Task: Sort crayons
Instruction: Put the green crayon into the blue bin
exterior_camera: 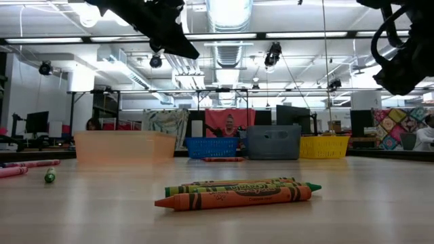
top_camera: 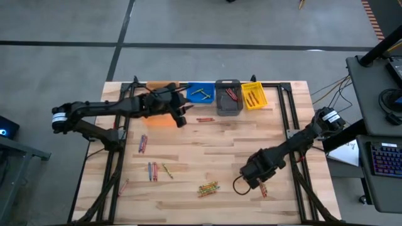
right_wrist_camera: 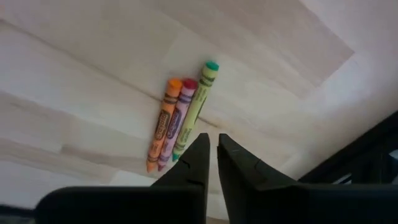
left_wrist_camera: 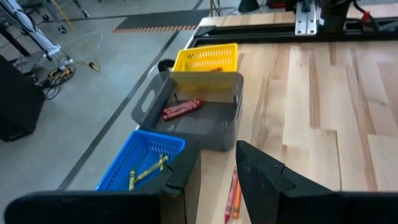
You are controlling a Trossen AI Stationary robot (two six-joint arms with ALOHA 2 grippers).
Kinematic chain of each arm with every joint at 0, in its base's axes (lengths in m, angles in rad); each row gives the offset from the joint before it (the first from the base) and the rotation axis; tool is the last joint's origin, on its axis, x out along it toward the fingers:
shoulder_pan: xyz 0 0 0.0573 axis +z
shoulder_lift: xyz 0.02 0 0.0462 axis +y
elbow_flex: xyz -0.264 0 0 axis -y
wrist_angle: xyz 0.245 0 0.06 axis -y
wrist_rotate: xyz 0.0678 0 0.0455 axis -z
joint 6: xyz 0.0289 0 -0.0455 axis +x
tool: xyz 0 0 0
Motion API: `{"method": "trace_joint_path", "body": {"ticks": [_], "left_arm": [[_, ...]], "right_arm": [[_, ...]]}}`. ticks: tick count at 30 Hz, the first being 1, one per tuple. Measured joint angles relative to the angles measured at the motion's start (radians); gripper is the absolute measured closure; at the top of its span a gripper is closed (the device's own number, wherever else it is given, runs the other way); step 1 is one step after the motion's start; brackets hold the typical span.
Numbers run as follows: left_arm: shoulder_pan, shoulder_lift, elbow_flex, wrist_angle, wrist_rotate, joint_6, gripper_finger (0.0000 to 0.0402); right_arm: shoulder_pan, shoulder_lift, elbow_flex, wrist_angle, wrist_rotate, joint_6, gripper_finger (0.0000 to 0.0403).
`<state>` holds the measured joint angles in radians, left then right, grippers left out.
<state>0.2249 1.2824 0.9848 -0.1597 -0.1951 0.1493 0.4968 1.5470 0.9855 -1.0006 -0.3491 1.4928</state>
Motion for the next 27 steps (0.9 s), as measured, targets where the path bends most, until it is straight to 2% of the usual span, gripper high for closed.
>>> {"method": "trace_joint_path", "body": {"ticks": [15, 20, 27], "left_arm": [[0.000, 0.030, 0.000, 0.005, 0.000, 0.000, 0.0318], [0.000, 0.030, 0.000, 0.011, 0.000, 0.000, 0.0318], [0.000, 0.030, 0.000, 0.024, 0.000, 0.000, 0.0318]], "right_arm": [[0.000, 0.002, -0.049, 0.020, 0.088, 0.027, 0.0260], [0.000, 0.002, -0.068, 0.032, 0.110, 0.034, 0.0246], [0.000, 0.002, -0.081, 0.097, 0.160, 0.055, 0.0252]]}}
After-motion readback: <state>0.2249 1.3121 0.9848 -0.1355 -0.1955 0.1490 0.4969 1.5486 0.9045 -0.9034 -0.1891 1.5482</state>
